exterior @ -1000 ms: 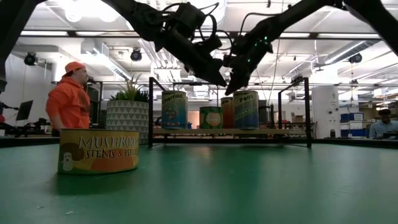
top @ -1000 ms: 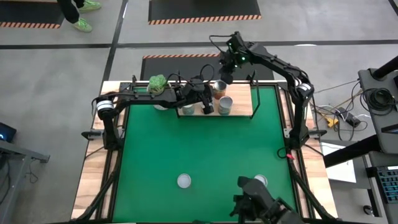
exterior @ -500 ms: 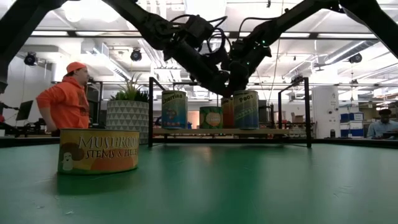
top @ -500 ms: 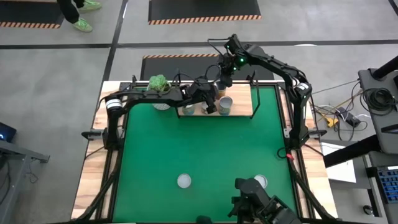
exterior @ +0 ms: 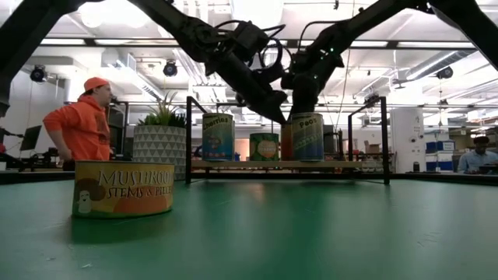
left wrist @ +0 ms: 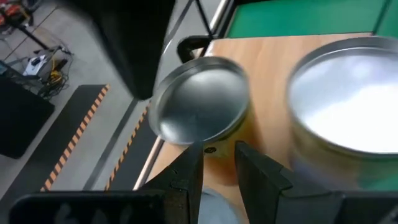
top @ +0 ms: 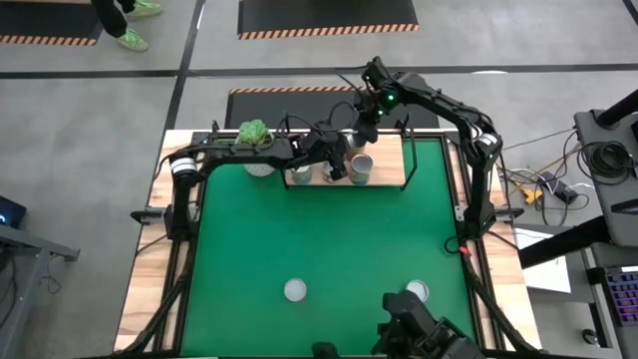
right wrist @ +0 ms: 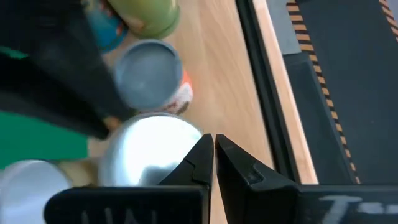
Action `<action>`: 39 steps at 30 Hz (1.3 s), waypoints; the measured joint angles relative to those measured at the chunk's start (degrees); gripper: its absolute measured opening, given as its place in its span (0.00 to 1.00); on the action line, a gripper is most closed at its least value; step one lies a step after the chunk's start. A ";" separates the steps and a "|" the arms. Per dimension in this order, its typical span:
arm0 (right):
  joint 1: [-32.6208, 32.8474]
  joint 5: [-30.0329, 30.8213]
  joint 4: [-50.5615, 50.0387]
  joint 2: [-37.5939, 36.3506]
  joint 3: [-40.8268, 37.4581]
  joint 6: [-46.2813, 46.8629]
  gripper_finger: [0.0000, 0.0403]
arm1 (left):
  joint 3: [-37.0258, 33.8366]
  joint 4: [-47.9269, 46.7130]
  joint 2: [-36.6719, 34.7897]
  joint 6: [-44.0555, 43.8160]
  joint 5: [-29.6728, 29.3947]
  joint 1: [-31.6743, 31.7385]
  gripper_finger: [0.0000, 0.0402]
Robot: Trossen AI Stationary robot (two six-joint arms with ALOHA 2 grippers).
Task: Pick and place cans onto a shelf
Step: Put the canned pineapple on the shelf
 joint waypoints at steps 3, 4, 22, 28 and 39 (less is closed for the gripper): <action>0.02 -0.19 -1.92 -0.59 0.00 0.55 0.02 | 0.06 0.07 0.00 -0.70 -0.87 0.24 0.19; 0.12 -0.19 -2.83 -0.61 0.00 0.61 0.02 | 0.07 0.10 -0.03 -1.00 -1.72 0.23 0.19; 1.90 2.80 -4.44 -3.87 0.61 3.42 0.02 | -0.04 -0.65 -1.80 1.42 -1.97 -0.13 0.19; 1.00 7.59 2.80 -3.23 0.15 3.49 0.02 | -0.07 -1.20 -1.64 1.93 7.76 -0.28 0.19; 0.74 7.35 0.41 0.02 -1.40 2.72 0.02 | -0.07 -0.94 -1.49 0.67 7.85 0.45 0.19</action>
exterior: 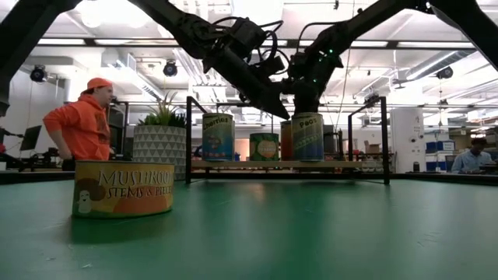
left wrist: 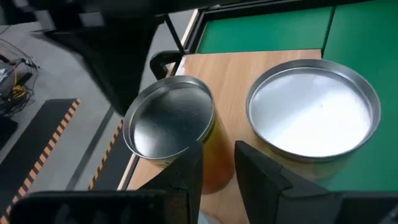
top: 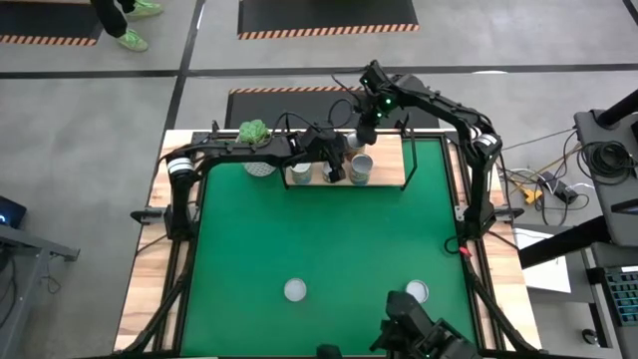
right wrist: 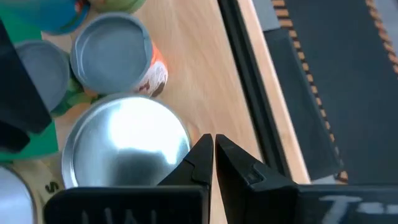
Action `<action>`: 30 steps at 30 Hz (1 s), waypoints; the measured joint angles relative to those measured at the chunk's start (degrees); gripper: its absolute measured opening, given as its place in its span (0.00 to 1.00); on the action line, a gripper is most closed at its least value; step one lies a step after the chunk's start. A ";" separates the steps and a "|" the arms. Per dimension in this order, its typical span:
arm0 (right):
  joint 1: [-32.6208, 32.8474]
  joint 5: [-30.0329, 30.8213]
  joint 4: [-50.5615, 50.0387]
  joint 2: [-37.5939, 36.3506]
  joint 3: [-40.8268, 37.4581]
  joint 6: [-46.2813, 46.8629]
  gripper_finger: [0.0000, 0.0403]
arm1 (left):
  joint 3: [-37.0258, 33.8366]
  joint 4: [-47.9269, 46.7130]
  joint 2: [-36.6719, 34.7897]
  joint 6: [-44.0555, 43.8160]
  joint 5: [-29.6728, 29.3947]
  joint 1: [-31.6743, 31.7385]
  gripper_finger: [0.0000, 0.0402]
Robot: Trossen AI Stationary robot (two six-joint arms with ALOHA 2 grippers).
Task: Pick and place cans onto a shelf
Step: Put the canned pineapple on the shelf
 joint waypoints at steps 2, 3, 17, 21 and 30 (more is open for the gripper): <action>0.00 0.12 -1.34 -0.11 0.00 0.09 0.02 | 0.00 0.01 0.00 -0.27 -0.09 0.11 0.19; -0.01 0.13 -2.01 -0.18 -0.02 0.24 0.02 | 0.00 0.13 0.01 -0.42 -0.47 0.18 0.19; 0.50 0.32 -8.97 -0.92 -0.07 1.73 0.02 | 0.00 0.85 0.09 -1.05 -6.17 0.64 0.19; 0.50 0.35 -8.80 -1.48 -0.07 2.26 0.02 | 0.00 0.83 -0.18 -0.88 -6.17 0.64 0.19; 0.50 0.35 -7.88 -4.18 0.00 2.43 0.02 | -0.02 -2.42 -0.63 4.34 -6.03 -0.16 0.19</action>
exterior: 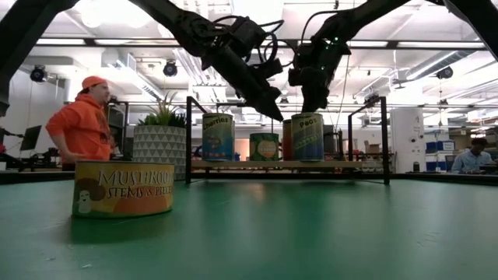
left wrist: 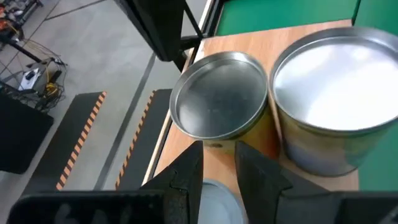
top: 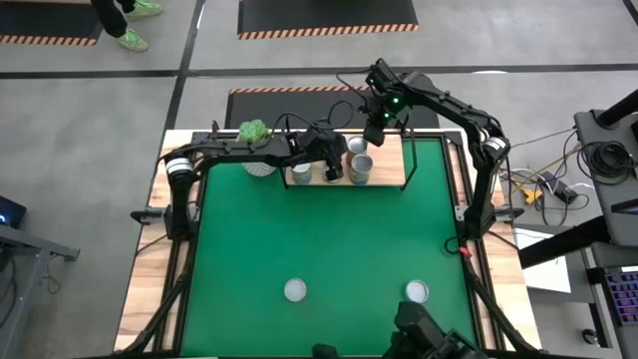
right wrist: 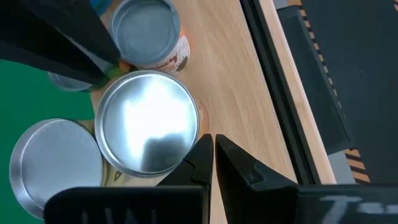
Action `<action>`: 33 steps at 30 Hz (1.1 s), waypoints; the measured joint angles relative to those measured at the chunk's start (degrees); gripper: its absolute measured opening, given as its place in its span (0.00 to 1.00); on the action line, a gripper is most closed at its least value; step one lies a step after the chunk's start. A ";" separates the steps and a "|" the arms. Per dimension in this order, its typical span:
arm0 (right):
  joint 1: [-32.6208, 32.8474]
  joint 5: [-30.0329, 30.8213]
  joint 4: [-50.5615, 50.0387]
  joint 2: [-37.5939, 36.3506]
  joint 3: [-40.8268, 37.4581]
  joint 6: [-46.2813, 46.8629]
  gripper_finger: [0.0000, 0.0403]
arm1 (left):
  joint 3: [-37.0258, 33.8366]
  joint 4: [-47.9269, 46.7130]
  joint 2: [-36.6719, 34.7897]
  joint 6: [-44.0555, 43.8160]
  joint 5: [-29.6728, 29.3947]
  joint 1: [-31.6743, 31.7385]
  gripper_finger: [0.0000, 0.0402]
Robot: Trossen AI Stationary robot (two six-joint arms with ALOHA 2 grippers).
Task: Pick and place cans onto a shelf
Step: Put the canned pineapple on the shelf
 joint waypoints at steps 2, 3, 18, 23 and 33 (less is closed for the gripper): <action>0.00 0.00 0.24 -0.08 -0.11 0.02 0.02 | 0.00 -0.66 -0.07 0.16 -0.02 0.04 0.19; 0.00 0.00 0.54 -0.08 -0.32 0.02 0.02 | 0.00 -0.79 -0.11 0.16 -0.02 0.09 0.19; -0.02 0.02 2.76 -0.08 -1.95 -0.33 0.02 | 0.00 -0.88 -0.22 -2.94 4.96 -0.02 0.02; -0.02 0.01 3.63 -0.08 -2.21 -0.29 0.02 | -0.33 -0.92 -0.13 -3.07 4.96 0.00 0.00; 0.02 -0.64 3.31 -0.08 -2.29 0.22 0.02 | -0.33 -0.22 -0.13 -4.58 4.96 0.24 0.00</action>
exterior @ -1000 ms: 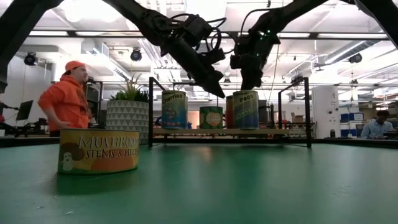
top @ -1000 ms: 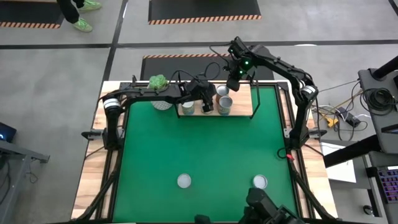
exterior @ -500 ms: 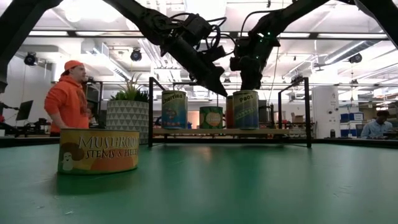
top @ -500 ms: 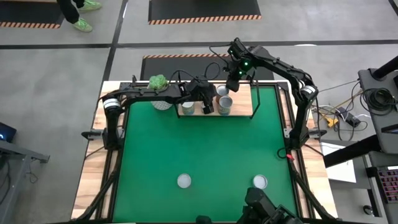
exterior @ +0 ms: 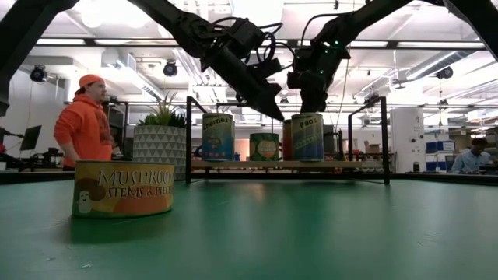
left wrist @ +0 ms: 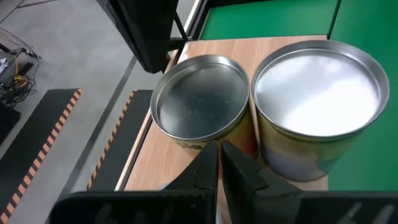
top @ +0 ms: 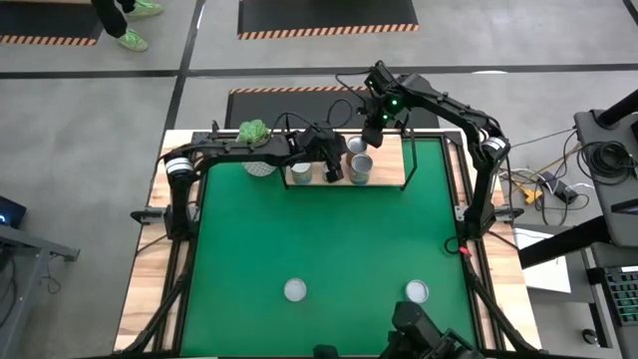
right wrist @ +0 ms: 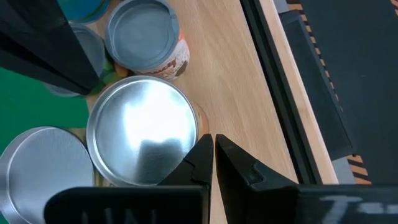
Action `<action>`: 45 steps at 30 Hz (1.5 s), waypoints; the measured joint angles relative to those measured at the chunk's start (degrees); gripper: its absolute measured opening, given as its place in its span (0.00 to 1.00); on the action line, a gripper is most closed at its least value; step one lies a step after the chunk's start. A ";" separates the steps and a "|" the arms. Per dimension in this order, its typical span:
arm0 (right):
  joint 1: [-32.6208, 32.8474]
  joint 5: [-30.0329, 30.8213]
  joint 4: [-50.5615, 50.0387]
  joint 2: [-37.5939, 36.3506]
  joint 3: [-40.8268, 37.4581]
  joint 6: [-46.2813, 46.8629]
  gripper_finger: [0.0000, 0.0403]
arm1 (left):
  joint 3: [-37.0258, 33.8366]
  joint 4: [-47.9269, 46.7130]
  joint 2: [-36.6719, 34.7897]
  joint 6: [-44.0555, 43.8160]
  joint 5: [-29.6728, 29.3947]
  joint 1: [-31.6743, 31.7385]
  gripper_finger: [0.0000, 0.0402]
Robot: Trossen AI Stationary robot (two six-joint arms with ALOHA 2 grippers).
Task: Pick and place cans onto a shelf
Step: Put the canned pineapple on the shelf
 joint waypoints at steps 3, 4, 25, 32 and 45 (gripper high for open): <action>0.00 -0.01 0.04 0.00 0.00 0.00 0.02 | 0.00 -0.02 0.01 0.00 0.00 0.02 0.00; 0.00 -0.02 0.06 0.00 0.00 0.00 0.02 | -0.02 0.03 0.02 0.00 0.00 0.02 0.00; 0.00 -1.41 -0.90 0.00 -0.02 -0.20 0.02 | -0.31 2.85 2.29 -2.81 -0.03 0.00 0.00; 0.00 -1.56 -2.83 -0.02 -0.02 -0.03 0.02 | -0.31 3.18 2.29 -3.40 -2.12 0.02 0.00; 0.00 -1.34 -3.55 -0.24 -0.02 1.93 0.02 | -0.31 4.96 2.16 -4.55 -9.65 0.09 0.00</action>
